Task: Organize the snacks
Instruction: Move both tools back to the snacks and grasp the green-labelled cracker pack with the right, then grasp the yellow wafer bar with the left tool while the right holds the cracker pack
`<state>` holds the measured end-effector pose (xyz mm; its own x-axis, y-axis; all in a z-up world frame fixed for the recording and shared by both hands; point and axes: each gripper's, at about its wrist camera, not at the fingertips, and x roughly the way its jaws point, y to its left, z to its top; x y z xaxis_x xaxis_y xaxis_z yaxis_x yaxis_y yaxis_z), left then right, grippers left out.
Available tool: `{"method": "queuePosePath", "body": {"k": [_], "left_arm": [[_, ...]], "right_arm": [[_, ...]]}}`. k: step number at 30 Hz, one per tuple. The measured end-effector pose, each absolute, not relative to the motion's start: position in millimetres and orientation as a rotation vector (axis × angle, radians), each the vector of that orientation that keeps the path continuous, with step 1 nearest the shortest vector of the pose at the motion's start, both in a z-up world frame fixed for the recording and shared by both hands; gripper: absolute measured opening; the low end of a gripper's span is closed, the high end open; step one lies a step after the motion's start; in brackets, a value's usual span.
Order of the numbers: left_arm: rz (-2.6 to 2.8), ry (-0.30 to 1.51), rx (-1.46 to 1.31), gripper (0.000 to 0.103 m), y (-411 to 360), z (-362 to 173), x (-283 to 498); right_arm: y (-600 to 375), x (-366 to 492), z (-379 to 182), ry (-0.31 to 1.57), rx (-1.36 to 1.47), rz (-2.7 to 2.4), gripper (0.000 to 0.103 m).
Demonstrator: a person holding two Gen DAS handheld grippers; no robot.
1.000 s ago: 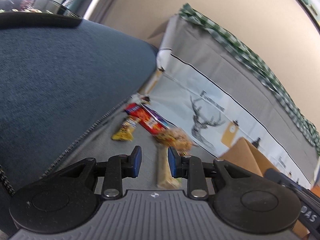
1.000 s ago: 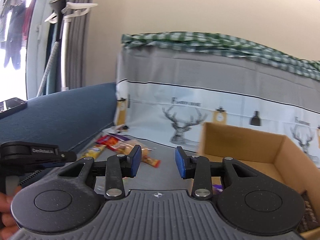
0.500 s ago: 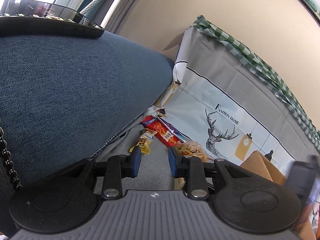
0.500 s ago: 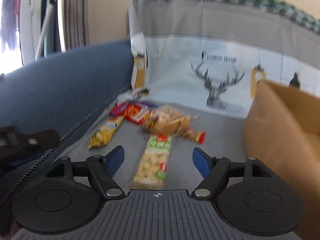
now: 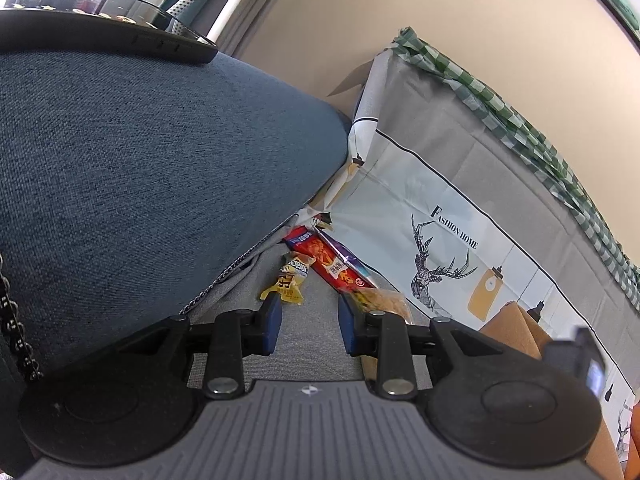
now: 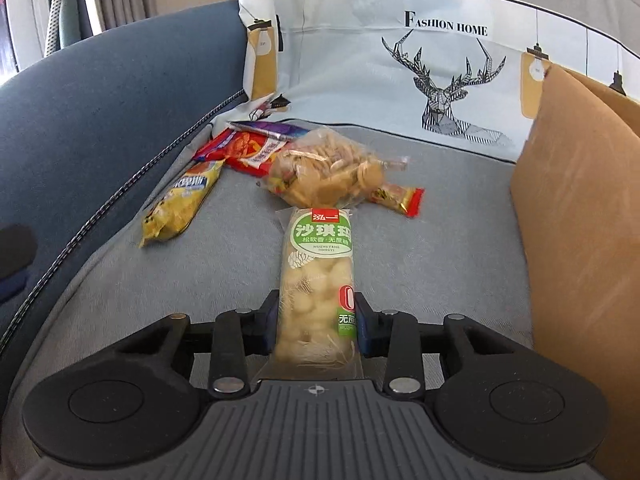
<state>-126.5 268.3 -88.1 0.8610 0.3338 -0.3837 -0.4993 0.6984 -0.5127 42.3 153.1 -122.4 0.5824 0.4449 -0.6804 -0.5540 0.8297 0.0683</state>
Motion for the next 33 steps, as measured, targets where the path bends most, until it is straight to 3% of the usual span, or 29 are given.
{"method": "queuePosePath", "body": {"k": [11,16,20,22,25,28,30,33], "left_arm": [[0.478,0.279,-0.647,0.033,267.7,-85.1,-128.0],[0.474,0.304,-0.608,0.033,260.4,-82.4,-121.8],[0.475,0.33,-0.586,0.039,257.8,-82.9,-115.6],[0.496,0.348,-0.577,0.043,257.9,-83.5,-110.4],[0.524,0.368,-0.471,0.048,254.2,-81.1,-91.9],[0.55,0.398,-0.374,0.052,256.0,-80.7,-63.6],[0.569,0.439,-0.336,0.06,260.4,-83.2,-41.5],[0.617,0.49,-0.254,0.062,264.5,-88.2,-11.6]], "right_arm": [[99.8,-29.8,-90.3,0.771,-0.271,0.699,0.038],[83.6,-45.9,-104.3,0.764,-0.239,0.674,0.038],[84.0,-47.3,-121.6,0.777,-0.246,0.668,0.041],[86.8,-47.2,-121.8,0.761,-0.271,0.689,0.054],[86.6,-45.4,-125.2,0.751,-0.28,0.705,0.063],[88.0,-40.3,-125.2,0.755,-0.261,0.707,0.063],[88.9,-38.2,-125.4,0.757,-0.257,0.71,0.063],[89.6,-38.0,-125.7,0.757,-0.265,0.713,0.063]]}}
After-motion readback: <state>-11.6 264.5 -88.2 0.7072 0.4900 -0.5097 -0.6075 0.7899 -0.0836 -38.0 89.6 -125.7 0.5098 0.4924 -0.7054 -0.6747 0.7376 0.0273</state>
